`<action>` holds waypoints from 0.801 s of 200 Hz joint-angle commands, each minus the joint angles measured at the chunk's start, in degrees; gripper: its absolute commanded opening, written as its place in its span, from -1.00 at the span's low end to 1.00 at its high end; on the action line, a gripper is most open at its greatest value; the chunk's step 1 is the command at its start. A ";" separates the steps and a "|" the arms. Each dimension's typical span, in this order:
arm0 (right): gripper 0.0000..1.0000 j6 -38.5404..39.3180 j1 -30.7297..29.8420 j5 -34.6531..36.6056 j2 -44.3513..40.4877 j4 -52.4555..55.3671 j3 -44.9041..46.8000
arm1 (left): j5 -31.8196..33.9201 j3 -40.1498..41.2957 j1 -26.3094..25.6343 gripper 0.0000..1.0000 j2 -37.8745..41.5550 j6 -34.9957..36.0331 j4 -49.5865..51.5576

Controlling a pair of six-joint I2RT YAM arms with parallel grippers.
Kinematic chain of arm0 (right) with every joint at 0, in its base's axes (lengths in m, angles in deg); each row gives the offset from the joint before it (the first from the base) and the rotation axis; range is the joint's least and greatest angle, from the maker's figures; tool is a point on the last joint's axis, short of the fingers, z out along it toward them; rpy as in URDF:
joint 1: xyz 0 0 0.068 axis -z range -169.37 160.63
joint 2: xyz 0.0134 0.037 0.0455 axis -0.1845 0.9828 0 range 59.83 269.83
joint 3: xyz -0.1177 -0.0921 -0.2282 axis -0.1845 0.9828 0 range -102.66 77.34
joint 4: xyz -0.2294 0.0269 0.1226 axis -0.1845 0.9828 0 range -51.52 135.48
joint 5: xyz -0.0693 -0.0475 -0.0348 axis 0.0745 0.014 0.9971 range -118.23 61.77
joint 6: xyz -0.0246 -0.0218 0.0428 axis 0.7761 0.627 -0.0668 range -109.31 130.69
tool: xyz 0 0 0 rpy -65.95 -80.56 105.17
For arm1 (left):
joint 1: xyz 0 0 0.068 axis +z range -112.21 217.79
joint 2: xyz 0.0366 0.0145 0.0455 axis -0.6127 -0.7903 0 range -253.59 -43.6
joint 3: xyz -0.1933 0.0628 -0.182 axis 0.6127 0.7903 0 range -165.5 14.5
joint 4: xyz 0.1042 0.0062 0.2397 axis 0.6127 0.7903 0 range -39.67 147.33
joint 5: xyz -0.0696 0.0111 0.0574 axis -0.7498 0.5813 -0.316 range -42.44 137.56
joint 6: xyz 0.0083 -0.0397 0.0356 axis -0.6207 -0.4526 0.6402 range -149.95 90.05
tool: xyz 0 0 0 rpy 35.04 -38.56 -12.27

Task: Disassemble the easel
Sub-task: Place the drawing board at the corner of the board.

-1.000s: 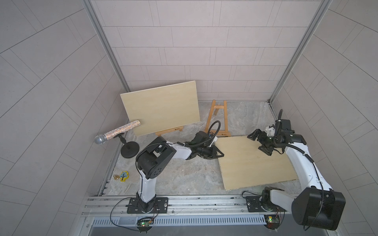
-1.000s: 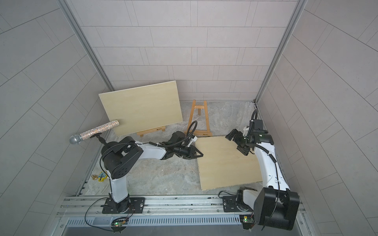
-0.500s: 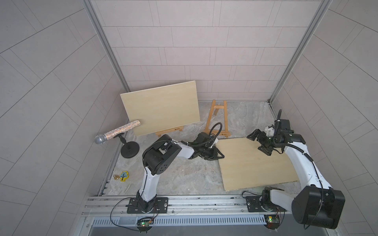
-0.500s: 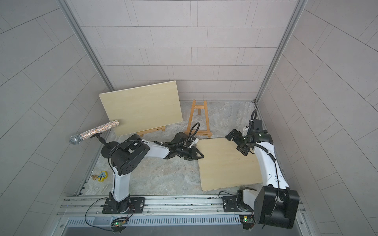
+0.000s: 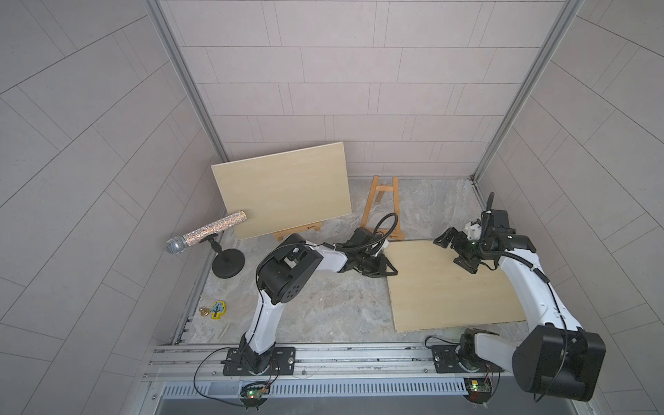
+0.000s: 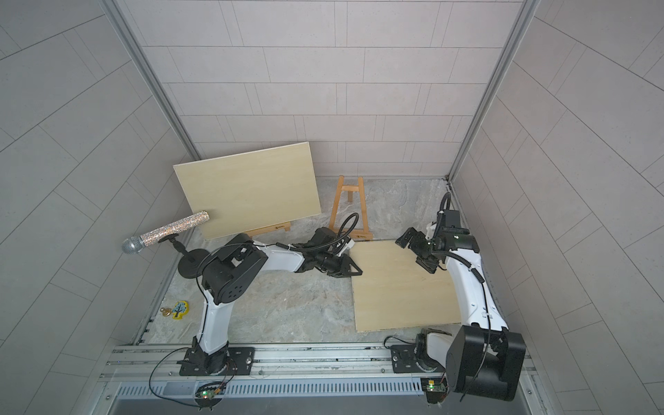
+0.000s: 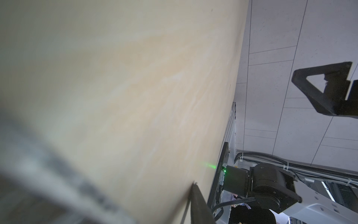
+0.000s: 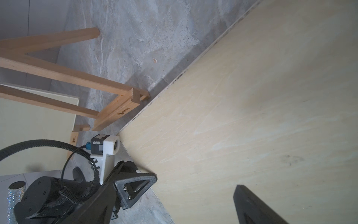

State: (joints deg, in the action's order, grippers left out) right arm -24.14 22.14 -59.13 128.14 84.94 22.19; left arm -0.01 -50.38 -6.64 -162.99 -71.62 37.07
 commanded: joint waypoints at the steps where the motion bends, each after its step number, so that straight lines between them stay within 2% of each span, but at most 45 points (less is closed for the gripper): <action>1: 0.99 2.96 -0.35 4.04 3.60 -2.35 -2.38 | 12.06 -0.22 -0.71 -1.00 -3.48 11.09 15.52; 23: 0.99 5.63 -0.43 7.25 8.78 -3.79 -5.82 | 12.21 -1.01 -0.64 -0.87 -4.01 12.37 17.75; 57: 0.98 9.61 -0.42 12.46 16.69 -5.78 -11.55 | 12.90 -1.71 -0.61 -0.46 -4.00 13.10 19.48; 97: 0.97 12.72 -0.37 15.29 26.16 -9.40 -17.17 | 13.53 -1.87 -0.49 -0.39 -3.54 13.63 20.32; 129: 0.96 12.94 -0.43 13.93 33.57 -12.84 -20.84 | 14.16 -2.18 -0.40 -0.12 -3.39 13.63 20.32; 160: 0.96 14.46 -0.52 14.28 39.24 -13.16 -24.74 | 14.91 -2.96 -0.36 0.04 -3.20 13.56 20.53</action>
State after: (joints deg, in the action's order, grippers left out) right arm -12.12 21.92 -45.95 164.69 72.65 0.33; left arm 2.44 -54.95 -7.60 -162.94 -61.41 49.60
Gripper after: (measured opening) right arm 0.981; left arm 0.499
